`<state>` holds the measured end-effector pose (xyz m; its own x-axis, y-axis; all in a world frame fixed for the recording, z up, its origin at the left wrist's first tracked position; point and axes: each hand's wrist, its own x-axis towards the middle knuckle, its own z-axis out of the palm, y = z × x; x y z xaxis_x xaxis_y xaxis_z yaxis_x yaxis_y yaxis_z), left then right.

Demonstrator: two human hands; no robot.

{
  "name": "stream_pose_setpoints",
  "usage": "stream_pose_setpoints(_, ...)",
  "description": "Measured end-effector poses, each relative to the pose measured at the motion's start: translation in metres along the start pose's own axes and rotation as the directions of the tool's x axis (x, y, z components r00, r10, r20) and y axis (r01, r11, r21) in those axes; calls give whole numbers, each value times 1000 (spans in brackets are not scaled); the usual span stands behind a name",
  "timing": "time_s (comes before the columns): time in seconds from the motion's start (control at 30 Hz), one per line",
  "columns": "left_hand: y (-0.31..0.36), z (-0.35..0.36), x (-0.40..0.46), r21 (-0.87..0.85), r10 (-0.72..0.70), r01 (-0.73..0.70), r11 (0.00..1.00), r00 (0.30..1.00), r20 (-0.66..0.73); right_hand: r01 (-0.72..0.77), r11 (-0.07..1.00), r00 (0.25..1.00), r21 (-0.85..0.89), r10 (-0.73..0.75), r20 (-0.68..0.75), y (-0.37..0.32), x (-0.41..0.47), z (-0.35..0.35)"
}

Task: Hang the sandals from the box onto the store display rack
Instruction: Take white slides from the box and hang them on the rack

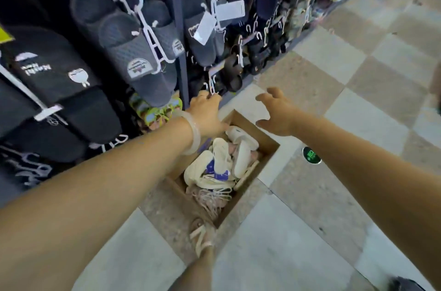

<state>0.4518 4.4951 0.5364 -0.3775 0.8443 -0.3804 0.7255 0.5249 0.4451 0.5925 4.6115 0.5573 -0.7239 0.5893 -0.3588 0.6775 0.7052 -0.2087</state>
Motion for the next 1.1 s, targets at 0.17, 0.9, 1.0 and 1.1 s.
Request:
stream_pose_setpoints(0.17,-15,16,71,-8,-106,107,994,992,71,-28,999,993,31,24,118,32,76,24)
stream_pose_setpoints(0.9,-98,276,261,-209,-535,623,754,766,356,-73,997,820,39,38,572,201,312,269)
stream_pose_setpoints(1.0,-106,338,285,-243,-516,635,733,752,410,-84,996,770,21,51,636,223,319,331)
stream_pose_setpoints(1.1,-115,389,303,-254,-517,654,712,734,442,-134,990,748,46,71,660,241,333,378)
